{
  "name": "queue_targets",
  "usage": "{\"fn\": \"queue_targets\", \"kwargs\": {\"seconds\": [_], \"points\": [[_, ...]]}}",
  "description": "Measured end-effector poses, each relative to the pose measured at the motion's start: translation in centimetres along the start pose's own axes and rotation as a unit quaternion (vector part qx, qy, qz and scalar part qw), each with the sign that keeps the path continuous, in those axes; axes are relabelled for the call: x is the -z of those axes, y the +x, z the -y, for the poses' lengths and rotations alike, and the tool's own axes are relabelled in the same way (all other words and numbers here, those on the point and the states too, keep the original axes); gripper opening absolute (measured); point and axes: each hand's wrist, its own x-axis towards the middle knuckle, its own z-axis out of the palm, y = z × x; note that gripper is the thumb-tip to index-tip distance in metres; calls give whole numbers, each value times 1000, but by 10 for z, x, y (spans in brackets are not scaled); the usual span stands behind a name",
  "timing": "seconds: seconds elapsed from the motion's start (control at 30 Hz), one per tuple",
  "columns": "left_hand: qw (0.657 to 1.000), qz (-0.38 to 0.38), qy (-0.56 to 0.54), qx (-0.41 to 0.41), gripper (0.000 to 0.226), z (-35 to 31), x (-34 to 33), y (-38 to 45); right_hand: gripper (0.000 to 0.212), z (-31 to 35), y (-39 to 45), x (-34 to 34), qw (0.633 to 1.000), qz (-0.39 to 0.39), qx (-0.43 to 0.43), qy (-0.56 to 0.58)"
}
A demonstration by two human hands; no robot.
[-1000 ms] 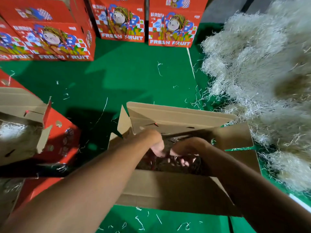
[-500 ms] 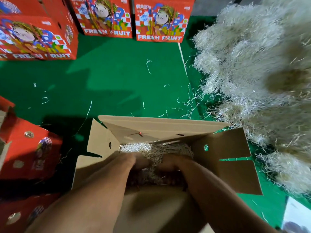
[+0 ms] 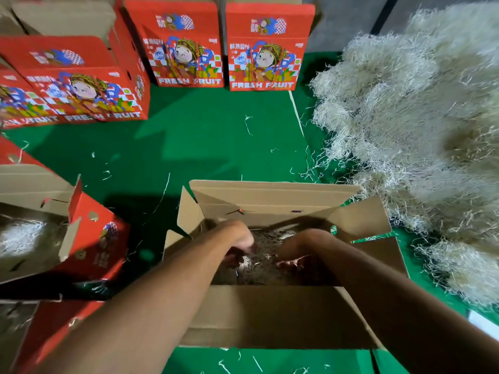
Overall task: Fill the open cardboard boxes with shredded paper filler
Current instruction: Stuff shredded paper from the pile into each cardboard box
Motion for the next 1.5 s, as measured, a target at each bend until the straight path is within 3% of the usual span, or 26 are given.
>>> {"fn": "queue_targets", "kwargs": {"seconds": [0.1,0.17,0.3,0.47,0.53,0.63,0.73,0.8,0.9,1.03,1.17,1.27,1.37,1.5], "points": [[995,-90,39,-25,41,13,-15,22,29,-16,26,0,983,-184,13,-21],[993,-105,26,-37,41,20,-21,35,18,-21,46,0,967,-255,7,2],[993,-101,-56,-39,36,29,-28,54,6,-21,65,-3,966,-257,15,29],[991,-105,-73,-30,33,28,-30,65,13,-25,67,-2,967,-248,15,50],[992,-110,-56,-32,34,25,-28,57,12,-23,58,3,974,-224,6,33],[993,-107,-17,-55,38,23,-26,34,31,-22,35,4,982,-186,10,-12],[989,-96,52,-97,37,20,-22,6,38,-20,6,-4,972,-206,45,-104],[982,-116,67,-131,26,18,-14,-21,33,-16,-24,-11,960,-258,39,-103],[952,-217,61,-208,9,23,2,-65,30,-12,-74,-15,916,-381,90,-85],[898,-348,77,-258,18,42,11,-116,44,-8,-135,-37,839,-517,137,-99],[822,-496,83,-267,34,62,16,-138,64,-26,-163,-55,804,-572,117,-117],[785,-557,100,-253,48,83,14,-144,72,-41,-173,-61,785,-603,56,-134],[797,-544,40,-261,49,101,10,-153,68,-47,-178,-66,767,-627,0,-137],[861,-406,-113,-285,69,113,0,-158,70,-42,-181,-72,801,-589,-23,-104]]}}
